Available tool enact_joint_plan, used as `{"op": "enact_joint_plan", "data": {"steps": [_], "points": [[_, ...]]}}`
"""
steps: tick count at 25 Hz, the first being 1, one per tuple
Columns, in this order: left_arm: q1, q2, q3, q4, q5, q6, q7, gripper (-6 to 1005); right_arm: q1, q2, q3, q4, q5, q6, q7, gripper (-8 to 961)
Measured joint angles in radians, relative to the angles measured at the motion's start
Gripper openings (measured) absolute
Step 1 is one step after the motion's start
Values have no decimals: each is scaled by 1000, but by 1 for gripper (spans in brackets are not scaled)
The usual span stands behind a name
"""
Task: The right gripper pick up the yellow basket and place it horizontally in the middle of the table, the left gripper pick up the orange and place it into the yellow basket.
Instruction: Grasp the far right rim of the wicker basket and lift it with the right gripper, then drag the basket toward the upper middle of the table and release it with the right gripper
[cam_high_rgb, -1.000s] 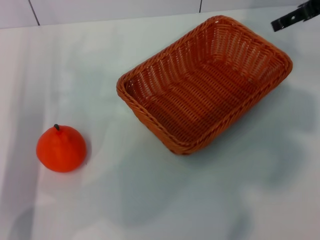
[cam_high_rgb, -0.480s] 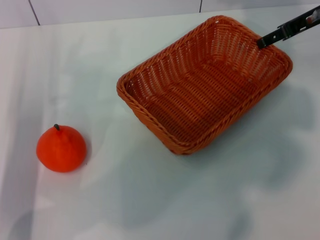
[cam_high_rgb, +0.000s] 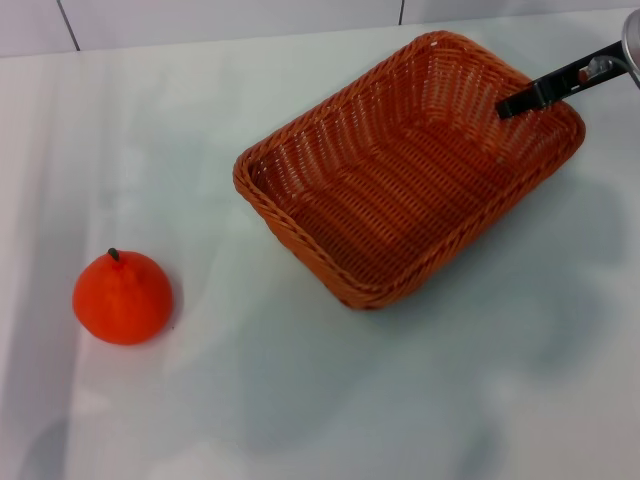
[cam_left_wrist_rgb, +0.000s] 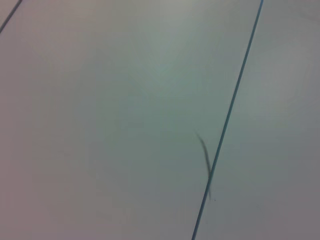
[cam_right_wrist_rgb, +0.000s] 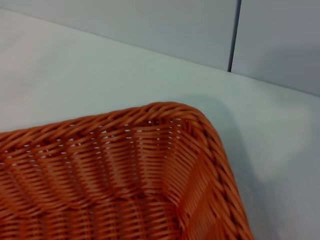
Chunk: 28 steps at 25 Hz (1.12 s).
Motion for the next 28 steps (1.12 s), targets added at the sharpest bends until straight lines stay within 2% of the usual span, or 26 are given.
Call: {"op": "enact_joint_plan", "data": {"steps": [5, 15, 18, 23, 28], "points": [[0, 0, 0, 0, 0, -2, 0, 670, -2, 0, 5, 2, 12, -1, -2, 683], [0, 0, -9, 0, 0, -7, -2, 672, -28, 0, 8, 2, 66, 9, -3, 245], [0, 0, -9, 0, 0, -11, -2, 673, -53, -10, 9, -8, 141, 44, -7, 233], [0, 0, -14, 0, 0, -16, -2, 674, -128, -33, 21, -51, 363, 147, -31, 212], [-4, 0, -31, 0, 0, -34, -2, 676, -192, -37, 91, -78, 566, 228, -65, 206]]}}
